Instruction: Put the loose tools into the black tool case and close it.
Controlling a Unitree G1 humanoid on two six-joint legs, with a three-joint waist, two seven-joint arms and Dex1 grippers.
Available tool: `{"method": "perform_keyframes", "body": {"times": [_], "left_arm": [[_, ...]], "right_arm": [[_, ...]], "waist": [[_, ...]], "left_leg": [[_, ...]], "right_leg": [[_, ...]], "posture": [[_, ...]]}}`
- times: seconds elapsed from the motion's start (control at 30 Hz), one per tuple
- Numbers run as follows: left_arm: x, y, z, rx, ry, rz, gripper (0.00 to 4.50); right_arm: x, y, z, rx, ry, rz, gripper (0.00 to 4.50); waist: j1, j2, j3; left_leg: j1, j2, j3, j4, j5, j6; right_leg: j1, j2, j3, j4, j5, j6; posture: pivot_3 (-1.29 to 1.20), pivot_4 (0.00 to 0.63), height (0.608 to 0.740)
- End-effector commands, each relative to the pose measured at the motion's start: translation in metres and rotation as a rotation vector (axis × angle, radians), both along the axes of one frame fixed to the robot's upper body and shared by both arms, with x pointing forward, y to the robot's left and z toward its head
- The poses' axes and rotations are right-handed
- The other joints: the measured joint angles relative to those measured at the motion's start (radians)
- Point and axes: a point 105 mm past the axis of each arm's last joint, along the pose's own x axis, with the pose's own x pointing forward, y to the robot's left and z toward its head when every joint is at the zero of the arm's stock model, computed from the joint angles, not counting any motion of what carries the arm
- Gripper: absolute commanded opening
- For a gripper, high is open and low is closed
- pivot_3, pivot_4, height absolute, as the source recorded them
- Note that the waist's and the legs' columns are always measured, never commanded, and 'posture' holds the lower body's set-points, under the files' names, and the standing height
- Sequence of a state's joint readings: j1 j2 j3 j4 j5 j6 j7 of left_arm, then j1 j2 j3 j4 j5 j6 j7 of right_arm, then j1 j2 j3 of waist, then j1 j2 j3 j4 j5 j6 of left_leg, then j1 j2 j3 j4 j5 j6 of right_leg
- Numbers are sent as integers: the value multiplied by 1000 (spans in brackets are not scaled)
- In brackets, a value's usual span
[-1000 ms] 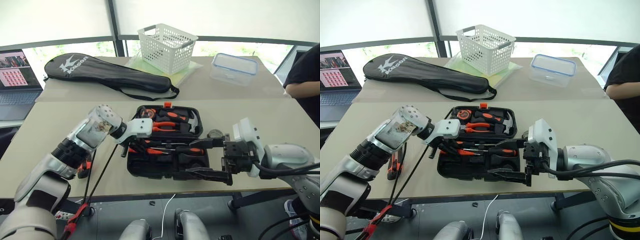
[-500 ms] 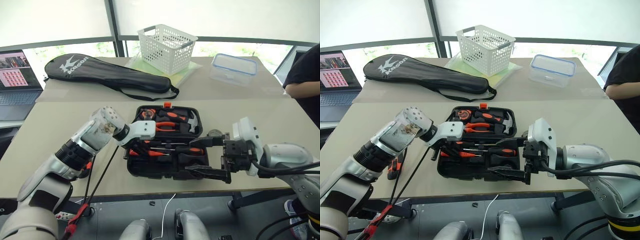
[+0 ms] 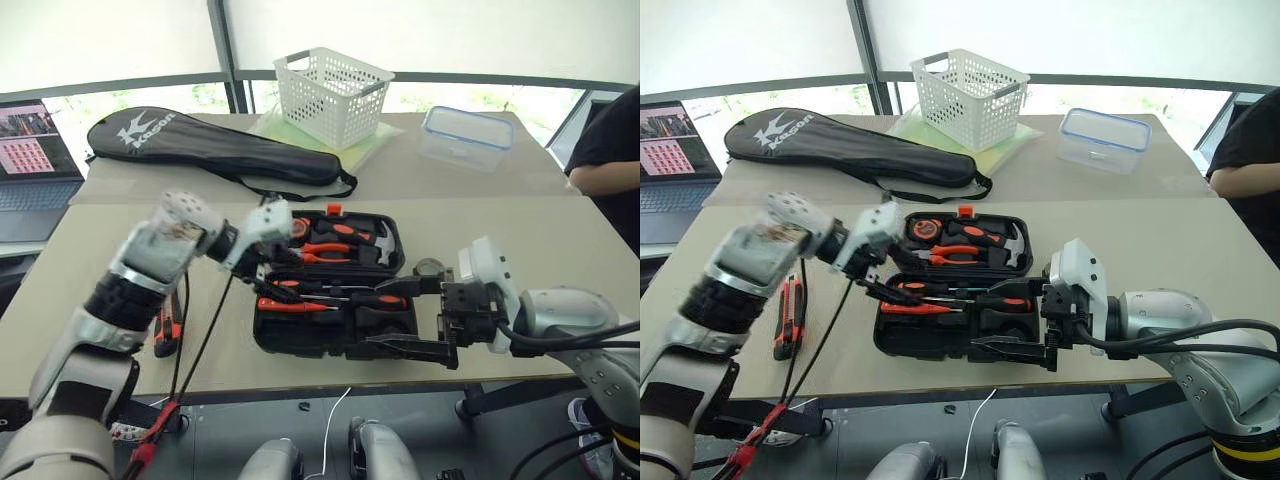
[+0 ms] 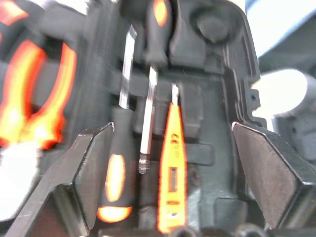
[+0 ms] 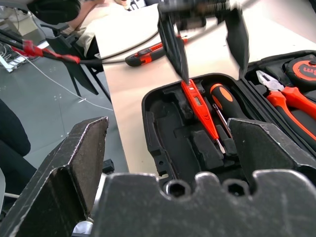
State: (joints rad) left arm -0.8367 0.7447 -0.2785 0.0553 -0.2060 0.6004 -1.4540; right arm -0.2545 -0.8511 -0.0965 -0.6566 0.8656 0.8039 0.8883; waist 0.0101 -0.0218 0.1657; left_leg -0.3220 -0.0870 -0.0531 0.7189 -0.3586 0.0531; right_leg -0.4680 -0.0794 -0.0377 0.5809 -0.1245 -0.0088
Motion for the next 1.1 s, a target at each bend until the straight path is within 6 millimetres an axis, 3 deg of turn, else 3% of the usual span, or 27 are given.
{"method": "perform_keyframes", "body": {"times": [0.03, 0.27, 0.3, 0.77, 1.1], "left_arm": [[-5, 10, -6, -65, -16, -1, 2627], [-8, 12, -32, -78, -45, 3, 159], [-8, 11, -37, -74, -48, 7, 34], [-8, 0, -73, 22, -84, -22, 34], [-9, -5, -53, -48, -30, -14, 34]], "right_arm": [[-2, 1, 7, 8, -42, 14, 4500], [0, 1, 10, 7, -42, 17, 4500], [0, 1, 10, 6, -42, 17, 4500], [1, 3, 10, 19, -31, 12, 4500], [0, 3, 9, 25, -25, 11, 4500]], "waist": [[1, 0, 0], [6, 0, 0], [6, 0, 0], [4, 0, 0], [3, 0, 0]], "left_leg": [[0, 0, 0, 0, 0, 0], [-1, -1, 0, 2, 0, 0], [-1, -1, 0, 2, 0, 0], [1, -1, 0, 2, 0, 0], [2, -1, -1, 2, -1, 1]], "right_leg": [[0, 0, 0, 0, 0, 0], [1, 1, -1, 0, 0, 0], [1, 1, 0, 0, 0, 1], [3, 0, 0, 0, 1, 1], [5, 2, 0, -1, 1, 2]], "posture": [[0, 150, 740], [0, 150, 740], [0, 150, 740], [0, 150, 740], [0, 150, 740]]}}
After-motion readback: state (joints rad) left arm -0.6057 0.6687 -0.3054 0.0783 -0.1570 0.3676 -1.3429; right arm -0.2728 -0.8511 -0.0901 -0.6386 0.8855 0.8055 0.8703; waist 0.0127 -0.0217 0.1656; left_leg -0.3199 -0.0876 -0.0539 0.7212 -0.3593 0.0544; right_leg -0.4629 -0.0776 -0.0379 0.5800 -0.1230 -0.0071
